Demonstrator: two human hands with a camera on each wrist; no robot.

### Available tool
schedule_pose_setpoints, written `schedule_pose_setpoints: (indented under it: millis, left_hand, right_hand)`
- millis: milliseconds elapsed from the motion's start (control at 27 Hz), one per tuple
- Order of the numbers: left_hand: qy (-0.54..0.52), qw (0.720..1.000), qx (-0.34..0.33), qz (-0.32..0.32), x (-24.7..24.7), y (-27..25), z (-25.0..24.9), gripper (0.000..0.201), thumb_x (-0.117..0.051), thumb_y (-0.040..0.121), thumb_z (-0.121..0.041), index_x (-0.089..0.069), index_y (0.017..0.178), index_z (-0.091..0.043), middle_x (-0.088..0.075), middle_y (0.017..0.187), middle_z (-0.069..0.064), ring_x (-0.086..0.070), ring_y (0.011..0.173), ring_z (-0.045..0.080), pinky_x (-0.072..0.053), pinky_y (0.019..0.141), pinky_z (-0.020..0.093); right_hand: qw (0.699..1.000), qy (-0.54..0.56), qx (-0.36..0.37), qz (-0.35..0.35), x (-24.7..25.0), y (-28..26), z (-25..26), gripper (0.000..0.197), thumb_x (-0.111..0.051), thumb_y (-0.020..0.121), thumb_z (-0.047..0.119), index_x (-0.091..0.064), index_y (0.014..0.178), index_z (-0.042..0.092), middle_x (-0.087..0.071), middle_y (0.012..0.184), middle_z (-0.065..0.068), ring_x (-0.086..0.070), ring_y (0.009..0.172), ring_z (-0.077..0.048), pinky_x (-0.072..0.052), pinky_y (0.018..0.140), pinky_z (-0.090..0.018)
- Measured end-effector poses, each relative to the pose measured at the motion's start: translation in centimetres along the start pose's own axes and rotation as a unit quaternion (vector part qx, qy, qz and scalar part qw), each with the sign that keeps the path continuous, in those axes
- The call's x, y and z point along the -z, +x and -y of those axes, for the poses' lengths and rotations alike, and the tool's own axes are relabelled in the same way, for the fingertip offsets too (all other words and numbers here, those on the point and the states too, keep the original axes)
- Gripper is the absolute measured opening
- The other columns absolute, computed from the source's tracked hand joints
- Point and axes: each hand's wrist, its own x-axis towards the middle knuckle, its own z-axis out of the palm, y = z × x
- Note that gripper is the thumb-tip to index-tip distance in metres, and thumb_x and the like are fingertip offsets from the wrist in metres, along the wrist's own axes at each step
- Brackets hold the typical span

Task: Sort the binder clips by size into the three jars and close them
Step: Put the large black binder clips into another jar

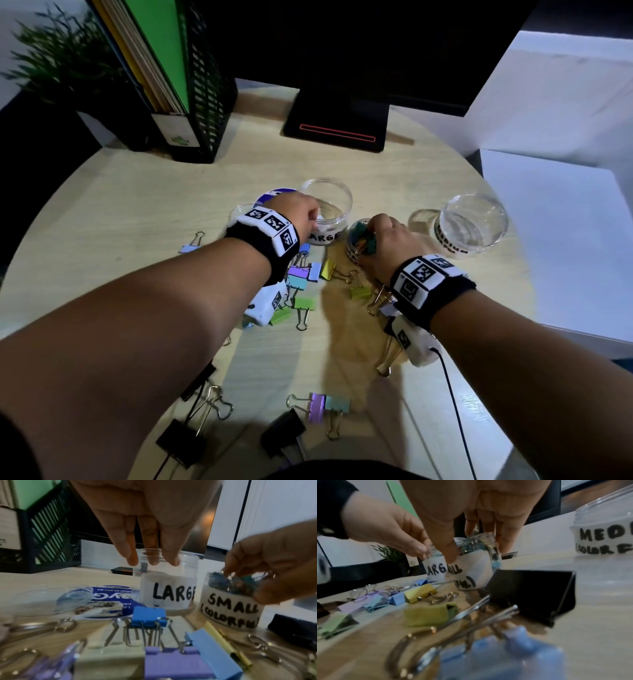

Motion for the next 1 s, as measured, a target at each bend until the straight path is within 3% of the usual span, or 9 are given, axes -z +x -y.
schedule_pose_setpoints:
  millis: [111, 185, 297, 371, 445, 593, 816, 1001]
  left_hand:
    - [-0.029, 0.998, 0.008, -0.053, 0.9, -1.9, 0.1, 0.014, -0.060, 0.089, -0.028, -0.064, 0.099, -0.019, -0.062, 0.107, 0.000, -0.056, 0.095, 0.020, -0.039, 0.077, 0.025]
    - [-0.049, 0.995, 0.002, -0.082, 1.4, -3.8, -0.3, 0.011, -0.062, 0.087, -0.029, -0.064, 0.095, -0.021, -0.061, 0.106, -0.005, -0.053, 0.090, 0.015, -0.037, 0.076, 0.023]
    - [-0.054, 0.994, -0.039, -0.086, 1.4, -7.6, -1.1, 0.013, -0.059, 0.088, -0.031, -0.063, 0.097, -0.023, -0.060, 0.107, -0.009, -0.052, 0.100, 0.015, -0.037, 0.086, 0.027]
    - [-0.057, 0.993, -0.065, -0.077, 0.6, -10.3, -1.6, 0.015, -0.058, 0.089, -0.031, -0.064, 0.099, -0.021, -0.060, 0.110, -0.008, -0.051, 0.105, 0.016, -0.032, 0.090, 0.025]
    - [-0.071, 0.992, -0.082, -0.058, -0.8, -12.5, -2.1, 0.016, -0.059, 0.089, -0.031, -0.065, 0.100, -0.021, -0.061, 0.112, -0.008, -0.051, 0.106, 0.015, -0.028, 0.088, 0.019]
    - [-0.064, 0.993, -0.098, 0.007, -3.6, -15.1, -2.8, 0.020, -0.057, 0.089, -0.034, -0.063, 0.106, -0.024, -0.058, 0.115, -0.011, -0.048, 0.109, 0.012, -0.032, 0.097, 0.023]
    - [-0.046, 0.994, -0.086, 0.043, -4.8, -16.7, -3.4, 0.021, -0.054, 0.092, -0.030, -0.059, 0.112, -0.025, -0.055, 0.121, -0.011, -0.045, 0.115, 0.010, -0.032, 0.104, 0.024]
    - [-0.079, 0.995, -0.051, 0.028, -5.1, -18.8, -2.7, 0.043, -0.061, 0.088, -0.024, -0.049, 0.129, -0.030, -0.042, 0.138, -0.014, -0.048, 0.118, 0.008, -0.034, 0.100, 0.020]
  right_hand:
    - [1.000, 0.018, -0.007, 0.007, 0.0, 0.1, -0.1, 0.052, -0.062, 0.085, 0.036, -0.038, 0.125, 0.013, -0.050, 0.127, -0.011, -0.050, 0.113, -0.028, -0.034, 0.079, -0.027]
    - [0.999, 0.042, -0.017, 0.000, 0.3, -0.1, -0.8, 0.058, -0.066, 0.082, 0.038, -0.038, 0.127, 0.015, -0.050, 0.127, -0.011, -0.049, 0.115, -0.028, -0.040, 0.088, -0.032]
    - [0.995, 0.075, -0.047, -0.045, 0.5, -0.4, -2.8, 0.053, -0.068, 0.080, 0.035, -0.046, 0.125, 0.016, -0.047, 0.131, -0.010, -0.044, 0.121, -0.028, -0.038, 0.100, -0.037]
    - [0.995, 0.057, -0.051, -0.056, 0.6, -1.3, -4.2, 0.041, -0.068, 0.080, 0.033, -0.057, 0.116, 0.016, -0.050, 0.128, -0.011, -0.047, 0.118, -0.029, -0.038, 0.099, -0.035]
    - [0.998, 0.023, -0.043, -0.025, 0.5, -2.7, -5.1, 0.033, -0.066, 0.081, 0.033, -0.062, 0.110, 0.019, -0.055, 0.121, -0.010, -0.052, 0.110, -0.029, -0.042, 0.094, -0.034]
    - [1.000, -0.001, -0.004, 0.007, -0.7, -6.0, -5.2, 0.020, -0.062, 0.082, 0.027, -0.067, 0.101, 0.026, -0.060, 0.110, -0.003, -0.056, 0.100, -0.023, -0.048, 0.084, -0.032]
    - [0.998, -0.013, -0.014, 0.063, -3.6, -9.5, -4.1, 0.027, -0.055, 0.086, 0.030, -0.059, 0.112, 0.028, -0.059, 0.114, -0.001, -0.057, 0.103, -0.022, -0.040, 0.076, -0.025]
    - [0.993, -0.072, -0.034, 0.092, -6.2, -10.3, -4.0, 0.028, -0.049, 0.088, 0.033, -0.056, 0.110, 0.016, -0.057, 0.111, -0.008, -0.056, 0.103, -0.026, -0.046, 0.078, -0.031]
